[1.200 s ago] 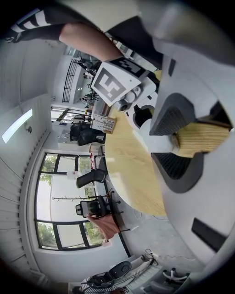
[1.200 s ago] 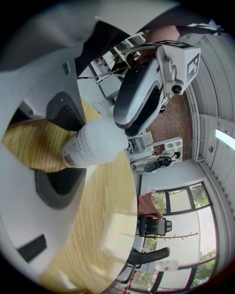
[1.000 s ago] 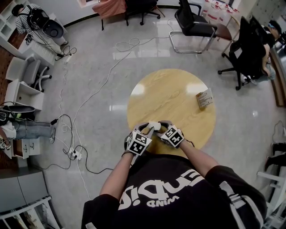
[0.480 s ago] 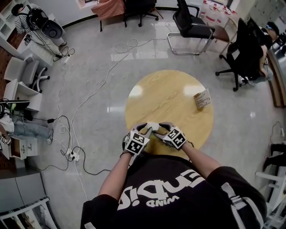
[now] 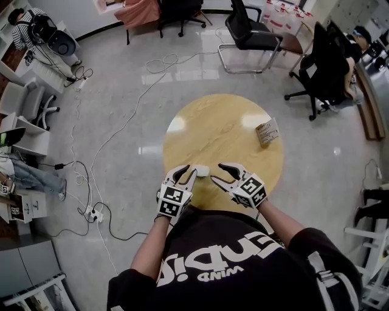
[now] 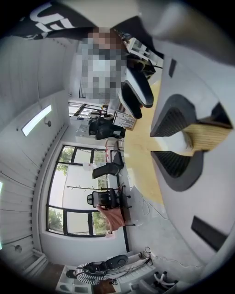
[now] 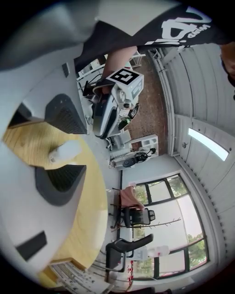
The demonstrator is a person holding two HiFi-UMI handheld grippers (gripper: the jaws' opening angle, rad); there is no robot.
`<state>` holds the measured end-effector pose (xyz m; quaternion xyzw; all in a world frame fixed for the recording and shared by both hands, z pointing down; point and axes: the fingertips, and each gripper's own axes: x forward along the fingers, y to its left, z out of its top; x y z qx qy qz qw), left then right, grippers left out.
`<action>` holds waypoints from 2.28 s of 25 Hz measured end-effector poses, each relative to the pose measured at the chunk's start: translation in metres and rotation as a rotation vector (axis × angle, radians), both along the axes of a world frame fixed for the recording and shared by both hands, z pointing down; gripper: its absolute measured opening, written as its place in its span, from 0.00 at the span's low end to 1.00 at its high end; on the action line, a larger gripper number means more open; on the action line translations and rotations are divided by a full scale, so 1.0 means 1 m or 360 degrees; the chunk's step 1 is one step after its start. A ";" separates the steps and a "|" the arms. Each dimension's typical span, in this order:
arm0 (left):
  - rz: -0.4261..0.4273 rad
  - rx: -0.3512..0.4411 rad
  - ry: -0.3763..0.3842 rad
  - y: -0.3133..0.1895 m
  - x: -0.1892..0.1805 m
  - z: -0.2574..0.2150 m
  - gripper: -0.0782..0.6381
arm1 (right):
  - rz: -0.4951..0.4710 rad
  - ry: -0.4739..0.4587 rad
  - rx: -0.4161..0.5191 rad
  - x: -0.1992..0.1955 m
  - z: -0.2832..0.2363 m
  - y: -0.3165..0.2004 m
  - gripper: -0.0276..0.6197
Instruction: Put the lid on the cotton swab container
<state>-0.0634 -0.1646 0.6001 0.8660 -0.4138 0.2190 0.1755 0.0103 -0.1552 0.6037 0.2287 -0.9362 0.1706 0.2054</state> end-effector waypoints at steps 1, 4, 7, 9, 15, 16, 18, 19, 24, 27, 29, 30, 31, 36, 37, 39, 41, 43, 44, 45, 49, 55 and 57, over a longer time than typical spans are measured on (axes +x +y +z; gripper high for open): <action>-0.0003 0.0022 0.0017 0.001 0.000 -0.009 0.25 | 0.0015 -0.0032 0.0025 0.001 -0.012 0.000 0.36; -0.0020 0.0097 0.0061 0.005 -0.003 -0.036 0.25 | 0.0081 -0.0114 0.0088 0.008 -0.045 -0.002 0.33; -0.0056 0.0184 0.0096 0.011 -0.011 -0.061 0.23 | 0.0192 -0.0187 0.0155 0.021 -0.073 -0.006 0.27; -0.0104 0.0236 0.0116 0.014 -0.019 -0.075 0.21 | 0.0296 -0.0270 0.0175 0.033 -0.092 -0.009 0.21; -0.0303 0.0328 0.0229 0.024 -0.047 -0.098 0.14 | 0.0556 -0.0336 0.0351 0.067 -0.130 -0.017 0.09; -0.0336 0.0340 0.0244 0.025 -0.053 -0.098 0.13 | 0.0600 -0.0320 0.0390 0.072 -0.132 -0.020 0.07; -0.0392 0.0363 0.0280 0.027 -0.062 -0.097 0.13 | 0.0658 -0.0274 0.0455 0.079 -0.132 -0.025 0.06; -0.0414 0.0377 0.0295 0.028 -0.066 -0.097 0.12 | 0.0673 -0.0250 0.0479 0.082 -0.131 -0.026 0.05; -0.0496 0.0448 0.0319 0.029 -0.080 -0.096 0.12 | 0.0701 -0.0197 0.0528 0.089 -0.121 -0.029 0.05; -0.0537 0.0453 0.0324 0.026 -0.084 -0.095 0.12 | 0.0694 -0.0201 0.0526 0.087 -0.119 -0.030 0.05; -0.0550 0.0454 0.0325 0.025 -0.083 -0.095 0.12 | 0.0689 -0.0218 0.0529 0.084 -0.127 -0.031 0.05; -0.0552 0.0454 0.0325 0.025 -0.082 -0.095 0.12 | 0.0694 -0.0230 0.0529 0.084 -0.129 -0.031 0.05; -0.0551 0.0456 0.0323 0.024 -0.081 -0.095 0.12 | 0.0696 -0.0240 0.0532 0.084 -0.130 -0.031 0.05; -0.0566 0.0474 0.0314 0.023 -0.079 -0.097 0.12 | 0.0671 -0.0203 0.0529 0.084 -0.121 -0.028 0.05; -0.0569 0.0477 0.0316 0.023 -0.079 -0.097 0.12 | 0.0674 -0.0203 0.0530 0.084 -0.121 -0.029 0.05; -0.0574 0.0482 0.0321 0.023 -0.080 -0.098 0.12 | 0.0675 -0.0206 0.0529 0.082 -0.121 -0.028 0.05; -0.0576 0.0486 0.0324 0.023 -0.081 -0.099 0.12 | 0.0660 -0.0208 0.0522 0.079 -0.120 -0.026 0.05; -0.0577 0.0484 0.0327 0.023 -0.081 -0.099 0.12 | 0.0640 -0.0210 0.0517 0.077 -0.120 -0.025 0.05; -0.0581 0.0479 0.0330 0.023 -0.081 -0.099 0.12 | 0.0631 -0.0212 0.0516 0.076 -0.120 -0.024 0.05; -0.0587 0.0473 0.0335 0.022 -0.081 -0.099 0.12 | 0.0626 -0.0212 0.0517 0.076 -0.120 -0.024 0.05; -0.0609 0.0454 0.0346 0.023 -0.082 -0.096 0.12 | 0.0636 -0.0213 0.0522 0.076 -0.119 -0.022 0.05; -0.0636 0.0442 0.0360 0.020 -0.085 -0.097 0.12 | 0.0617 -0.0218 0.0512 0.072 -0.119 -0.023 0.05; -0.0635 0.0444 0.0359 0.020 -0.084 -0.098 0.12 | 0.0619 -0.0221 0.0513 0.073 -0.119 -0.024 0.05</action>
